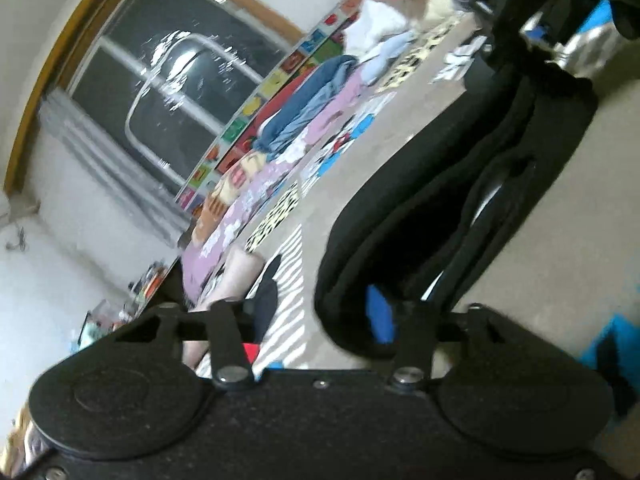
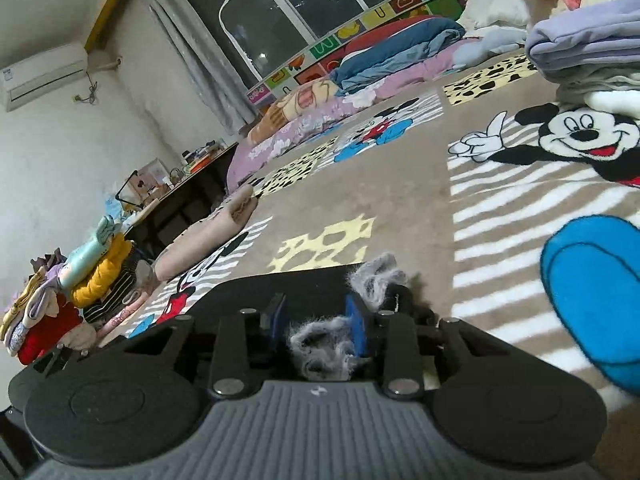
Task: Fold clothes
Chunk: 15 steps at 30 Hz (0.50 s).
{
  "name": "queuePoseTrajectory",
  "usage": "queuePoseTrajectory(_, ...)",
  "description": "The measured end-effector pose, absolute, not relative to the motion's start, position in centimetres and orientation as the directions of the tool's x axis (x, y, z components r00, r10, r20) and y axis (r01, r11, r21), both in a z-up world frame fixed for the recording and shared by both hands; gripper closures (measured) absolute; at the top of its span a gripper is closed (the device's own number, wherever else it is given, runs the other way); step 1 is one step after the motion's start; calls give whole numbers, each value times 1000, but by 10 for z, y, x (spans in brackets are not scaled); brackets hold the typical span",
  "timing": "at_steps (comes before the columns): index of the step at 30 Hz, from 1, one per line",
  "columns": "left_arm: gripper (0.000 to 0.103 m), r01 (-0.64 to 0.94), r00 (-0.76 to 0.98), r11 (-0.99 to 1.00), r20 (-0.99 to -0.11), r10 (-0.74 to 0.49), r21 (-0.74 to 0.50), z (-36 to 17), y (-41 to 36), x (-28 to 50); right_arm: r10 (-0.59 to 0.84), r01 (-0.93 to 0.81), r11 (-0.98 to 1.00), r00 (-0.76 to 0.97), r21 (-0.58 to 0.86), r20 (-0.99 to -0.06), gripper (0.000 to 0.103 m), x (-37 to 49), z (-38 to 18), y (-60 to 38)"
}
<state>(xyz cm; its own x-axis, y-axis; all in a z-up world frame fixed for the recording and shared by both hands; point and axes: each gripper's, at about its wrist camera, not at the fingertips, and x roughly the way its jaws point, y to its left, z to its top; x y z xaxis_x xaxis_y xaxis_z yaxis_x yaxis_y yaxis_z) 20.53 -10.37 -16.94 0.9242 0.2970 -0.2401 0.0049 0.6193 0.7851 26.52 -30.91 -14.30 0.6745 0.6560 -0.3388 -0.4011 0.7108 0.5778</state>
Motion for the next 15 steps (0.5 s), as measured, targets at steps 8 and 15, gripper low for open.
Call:
queuePoseTrajectory(8,86,-10,948,381,-112,297,924,-211,-111,179,657,-396,712,667,579,-352,71,267,-145,-310)
queuePoseTrajectory(15,86,33,947,503,-188,260,863,-189,-95,182,659,-406,713,668,572,-347,70,263,-142,-313)
